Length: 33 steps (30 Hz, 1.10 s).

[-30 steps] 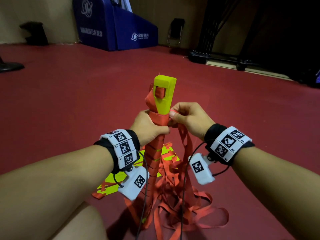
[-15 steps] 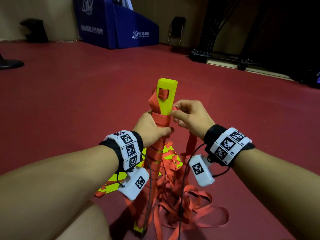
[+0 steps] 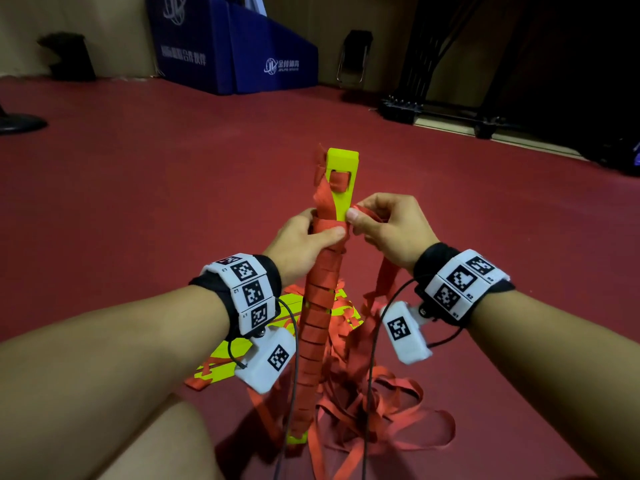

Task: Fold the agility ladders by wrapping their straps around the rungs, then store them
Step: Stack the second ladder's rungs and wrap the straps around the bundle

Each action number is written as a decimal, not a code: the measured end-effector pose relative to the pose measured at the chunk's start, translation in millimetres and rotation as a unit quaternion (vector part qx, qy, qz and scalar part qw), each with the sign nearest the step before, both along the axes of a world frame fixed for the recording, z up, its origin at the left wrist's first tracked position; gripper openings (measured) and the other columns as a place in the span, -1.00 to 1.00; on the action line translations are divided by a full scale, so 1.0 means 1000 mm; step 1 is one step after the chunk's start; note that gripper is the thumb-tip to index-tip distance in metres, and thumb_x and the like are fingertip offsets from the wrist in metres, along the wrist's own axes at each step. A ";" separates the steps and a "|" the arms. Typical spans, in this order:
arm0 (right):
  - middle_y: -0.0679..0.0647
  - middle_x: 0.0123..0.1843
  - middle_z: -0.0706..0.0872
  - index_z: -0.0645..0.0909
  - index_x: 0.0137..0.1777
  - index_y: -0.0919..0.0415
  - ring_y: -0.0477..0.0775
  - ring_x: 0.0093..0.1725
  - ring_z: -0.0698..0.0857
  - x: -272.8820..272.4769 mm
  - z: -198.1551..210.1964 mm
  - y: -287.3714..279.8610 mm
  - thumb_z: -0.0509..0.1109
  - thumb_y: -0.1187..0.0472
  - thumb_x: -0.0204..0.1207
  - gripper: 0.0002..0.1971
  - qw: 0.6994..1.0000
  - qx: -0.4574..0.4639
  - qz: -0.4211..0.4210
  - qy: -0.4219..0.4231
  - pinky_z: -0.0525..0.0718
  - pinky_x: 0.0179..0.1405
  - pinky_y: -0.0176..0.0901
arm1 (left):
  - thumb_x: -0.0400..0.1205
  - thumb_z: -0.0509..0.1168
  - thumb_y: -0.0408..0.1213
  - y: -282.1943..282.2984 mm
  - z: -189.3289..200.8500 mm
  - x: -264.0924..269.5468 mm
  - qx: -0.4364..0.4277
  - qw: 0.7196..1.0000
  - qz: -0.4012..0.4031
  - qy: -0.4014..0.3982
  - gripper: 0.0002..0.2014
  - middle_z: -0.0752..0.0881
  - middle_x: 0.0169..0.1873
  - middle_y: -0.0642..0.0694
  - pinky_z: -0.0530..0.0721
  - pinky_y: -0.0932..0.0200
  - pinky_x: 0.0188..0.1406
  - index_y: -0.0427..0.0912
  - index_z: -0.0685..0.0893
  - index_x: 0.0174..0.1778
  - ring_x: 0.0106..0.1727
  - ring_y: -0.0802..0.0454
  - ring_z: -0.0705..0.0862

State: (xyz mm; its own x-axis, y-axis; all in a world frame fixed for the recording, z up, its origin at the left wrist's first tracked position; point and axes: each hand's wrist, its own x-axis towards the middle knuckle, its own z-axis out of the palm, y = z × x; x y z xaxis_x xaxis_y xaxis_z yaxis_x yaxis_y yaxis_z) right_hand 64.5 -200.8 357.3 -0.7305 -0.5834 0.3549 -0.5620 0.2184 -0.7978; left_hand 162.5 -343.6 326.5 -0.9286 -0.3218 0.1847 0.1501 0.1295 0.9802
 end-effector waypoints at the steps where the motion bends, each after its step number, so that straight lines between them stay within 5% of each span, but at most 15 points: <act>1: -0.09 -0.45 0.73 0.67 -0.25 0.09 -0.17 -0.49 0.59 -0.001 0.001 0.001 0.55 0.03 0.54 -0.79 1.000 -0.001 -0.007 -0.001 0.54 -0.34 -0.17 | 0.29 0.45 0.16 -0.001 -0.001 0.000 -0.006 1.000 0.003 -0.001 -0.40 0.83 0.09 -0.21 0.70 -0.38 0.28 -0.04 0.72 0.22 0.15 -0.27 0.79; 7: 0.09 -0.42 0.68 0.59 -0.12 0.31 -0.07 -0.57 0.54 0.004 0.003 0.003 0.46 0.23 0.62 -0.83 0.998 -0.017 0.035 -0.040 0.50 -0.52 -0.29 | 0.33 0.50 0.11 -0.002 -0.001 0.000 -0.002 1.000 0.014 0.014 -0.55 0.84 0.05 -0.16 0.71 -0.39 0.25 0.09 0.75 0.12 0.11 -0.28 0.80; 11: 0.17 -0.21 0.73 0.51 0.01 0.18 0.05 -0.55 0.67 -0.005 0.002 0.008 0.42 0.39 0.62 -0.85 0.999 -0.025 0.029 -0.009 0.53 -0.54 -0.26 | 0.39 0.48 0.01 -0.003 -0.001 -0.001 0.008 0.999 0.020 0.025 -0.65 0.86 -0.07 -0.16 0.78 -0.21 0.12 0.03 0.75 0.08 -0.10 -0.16 0.82; 15: -0.06 -0.13 0.71 0.59 -0.07 0.02 0.08 -0.32 0.76 -0.007 -0.005 0.009 0.46 0.30 0.58 -0.85 0.995 0.067 0.022 0.066 0.68 -0.26 0.02 | 0.47 0.41 -0.14 -0.001 -0.002 -0.002 0.021 0.999 0.021 0.025 -0.76 0.86 -0.16 -0.16 0.78 -0.18 0.02 -0.06 0.74 0.04 -0.17 -0.11 0.80; 18: -0.02 0.01 0.65 0.62 0.03 0.04 -0.01 -0.07 0.64 -0.007 -0.006 0.009 0.57 0.25 0.47 -0.78 0.986 0.072 -0.016 0.148 0.58 -0.01 -0.15 | 0.45 0.39 -0.15 0.002 -0.002 -0.002 0.032 0.999 0.017 0.021 -0.77 0.86 -0.21 -0.13 0.77 -0.08 -0.04 -0.10 0.72 -0.01 -0.22 -0.08 0.79; 20: -0.06 -0.09 0.63 0.65 -0.03 0.06 -0.07 -0.16 0.57 -0.007 -0.003 0.007 0.60 0.26 0.42 -0.79 0.982 0.052 -0.019 0.181 0.52 -0.08 -0.17 | 0.45 0.39 -0.16 0.003 -0.002 -0.002 0.043 0.999 0.014 0.023 -0.80 0.85 -0.23 -0.12 0.75 -0.03 -0.09 -0.09 0.71 -0.04 -0.24 -0.09 0.77; 23: -0.10 -0.30 0.73 0.70 -0.10 0.09 -0.05 -0.32 0.64 -0.004 -0.004 0.003 0.54 0.25 0.50 -0.92 0.987 0.071 0.012 0.143 0.64 -0.19 -0.06 | 0.48 0.43 -0.19 0.004 -0.001 -0.002 0.056 0.998 0.012 0.026 -0.88 0.83 -0.26 -0.16 0.76 -0.10 -0.11 -0.07 0.73 -0.10 -0.26 -0.14 0.77; 27: 0.01 -0.16 0.81 0.69 0.00 0.15 0.07 -0.14 0.75 -0.008 -0.007 0.002 0.50 0.18 0.48 -0.86 0.993 0.081 0.042 0.077 0.73 0.03 0.06 | 0.66 0.33 -0.41 0.007 -0.001 -0.002 0.075 0.997 0.000 0.025 -0.92 0.81 -0.37 -0.10 0.76 -0.07 -0.17 -0.16 0.66 -0.11 -0.40 -0.04 0.75; 30: 0.08 -0.22 0.80 0.65 -0.04 0.32 0.02 -0.21 0.73 -0.007 -0.006 0.004 0.45 0.32 0.48 -0.90 0.993 0.047 0.110 -0.021 0.68 -0.04 -0.08 | 0.47 0.38 -0.23 0.009 0.001 0.001 0.074 0.997 -0.013 0.030 -0.81 0.81 -0.33 -0.12 0.77 -0.03 -0.25 -0.22 0.68 -0.05 -0.40 -0.04 0.75; 33: 0.08 -0.33 0.75 0.60 -0.21 0.23 0.05 -0.28 0.72 -0.006 -0.004 0.006 0.44 0.43 0.40 -0.89 0.987 0.006 0.149 -0.066 0.64 -0.16 -0.07 | 0.31 0.41 0.00 0.008 -0.001 0.001 0.051 0.998 -0.017 0.035 -0.56 0.80 -0.29 -0.21 0.77 -0.02 -0.22 -0.21 0.71 -0.01 -0.34 -0.12 0.75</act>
State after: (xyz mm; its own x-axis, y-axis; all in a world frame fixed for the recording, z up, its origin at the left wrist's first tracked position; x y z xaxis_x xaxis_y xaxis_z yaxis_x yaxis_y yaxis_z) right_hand 58.0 -194.8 353.2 -0.5658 -0.7823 0.2605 -0.4940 0.0687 -0.8667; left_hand 163.6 -335.8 326.0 -0.9255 -0.3100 0.2176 0.2212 0.0239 0.9749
